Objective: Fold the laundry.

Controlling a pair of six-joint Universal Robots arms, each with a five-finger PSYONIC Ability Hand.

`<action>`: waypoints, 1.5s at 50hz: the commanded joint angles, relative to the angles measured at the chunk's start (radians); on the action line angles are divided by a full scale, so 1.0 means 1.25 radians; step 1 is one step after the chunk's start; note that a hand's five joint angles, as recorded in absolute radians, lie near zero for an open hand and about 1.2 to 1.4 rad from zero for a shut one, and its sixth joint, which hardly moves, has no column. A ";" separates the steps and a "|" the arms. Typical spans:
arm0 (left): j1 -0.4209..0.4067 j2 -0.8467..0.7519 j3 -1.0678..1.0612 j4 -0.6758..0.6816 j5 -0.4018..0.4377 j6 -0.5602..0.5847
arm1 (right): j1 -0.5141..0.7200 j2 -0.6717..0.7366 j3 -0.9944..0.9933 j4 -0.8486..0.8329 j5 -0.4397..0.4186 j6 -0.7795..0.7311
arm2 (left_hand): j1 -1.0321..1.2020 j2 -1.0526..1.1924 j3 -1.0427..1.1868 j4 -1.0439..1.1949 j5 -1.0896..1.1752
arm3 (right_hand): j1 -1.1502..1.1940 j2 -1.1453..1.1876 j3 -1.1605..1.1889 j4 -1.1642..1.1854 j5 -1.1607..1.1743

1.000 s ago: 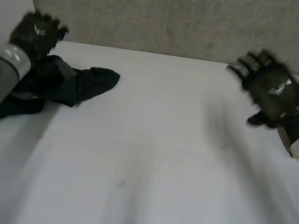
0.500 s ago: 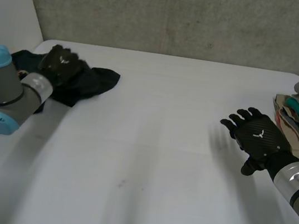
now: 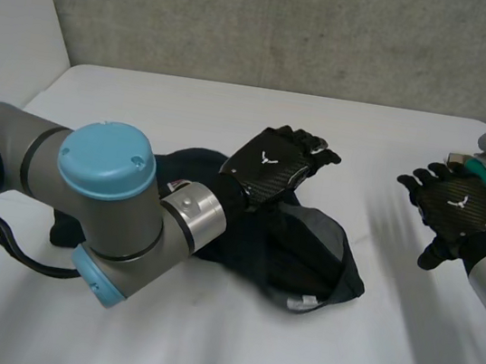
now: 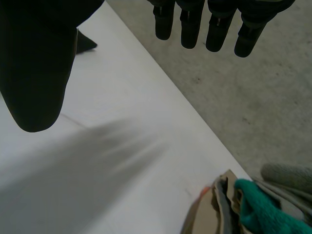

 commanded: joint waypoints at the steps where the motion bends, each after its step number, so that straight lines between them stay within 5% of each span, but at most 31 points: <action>1: 0.026 0.163 -0.089 -0.002 -0.060 0.048 | -0.019 -0.015 -0.020 0.011 0.012 0.018 | -0.011 -0.015 -0.014 -0.009 -0.005 | -0.043 -0.031 -0.026 -0.026 -0.038; 11: 0.185 0.333 -0.255 -0.012 -0.126 0.097 | 0.098 -0.077 -0.088 0.204 0.048 0.039 | -0.011 -0.015 -0.014 -0.009 -0.005 | -0.043 -0.031 -0.026 -0.026 -0.038; 19: 0.328 0.305 -0.299 -0.065 -0.126 0.301 | 0.290 -0.033 -0.191 0.309 0.087 0.193 | -0.023 -0.026 -0.026 -0.021 -0.017 | -0.043 -0.031 -0.026 -0.026 -0.038; 28: 0.465 0.125 -0.200 -0.103 -0.119 0.336 | 0.509 0.193 -0.420 0.306 0.256 0.331 | -0.023 -0.026 -0.026 -0.021 -0.017 | -0.043 -0.031 -0.026 -0.026 -0.038; 42: 0.498 -0.058 -0.012 -0.234 -0.038 0.334 | 0.524 0.593 -0.890 0.298 0.276 0.425 | 0.040 0.037 0.037 0.042 0.046 | -0.043 -0.031 -0.026 -0.026 -0.038; 46: 0.497 -0.086 0.015 -0.299 -0.031 0.340 | 0.519 0.656 -0.952 0.298 0.275 0.441 | 0.181 0.177 0.178 0.183 0.187 | -0.043 -0.031 -0.026 -0.026 -0.038; 52: 0.487 -0.081 0.020 -0.280 -0.037 0.330 | 0.508 0.708 -0.968 0.305 0.213 0.457 | 0.791 0.788 0.788 0.793 0.797 | 0.037 0.050 0.054 0.054 0.042; 58: 0.460 -0.016 -0.003 -0.218 -0.044 0.329 | 0.495 0.684 -0.970 0.307 0.205 0.476 | 0.912 0.908 0.909 0.914 0.917 | 0.933 0.945 0.950 0.949 0.937; 65: 0.416 0.080 -0.042 -0.213 -0.044 0.329 | 0.463 0.491 -0.893 0.294 0.198 0.460 | 0.912 0.908 0.909 0.914 0.917 | 0.934 0.947 0.951 0.951 0.939; 75: 0.333 0.345 -0.104 -0.194 -0.055 0.300 | 0.330 0.113 -0.714 0.302 0.197 0.257 | 0.912 0.908 0.909 0.914 0.917 | 0.934 0.947 0.951 0.951 0.939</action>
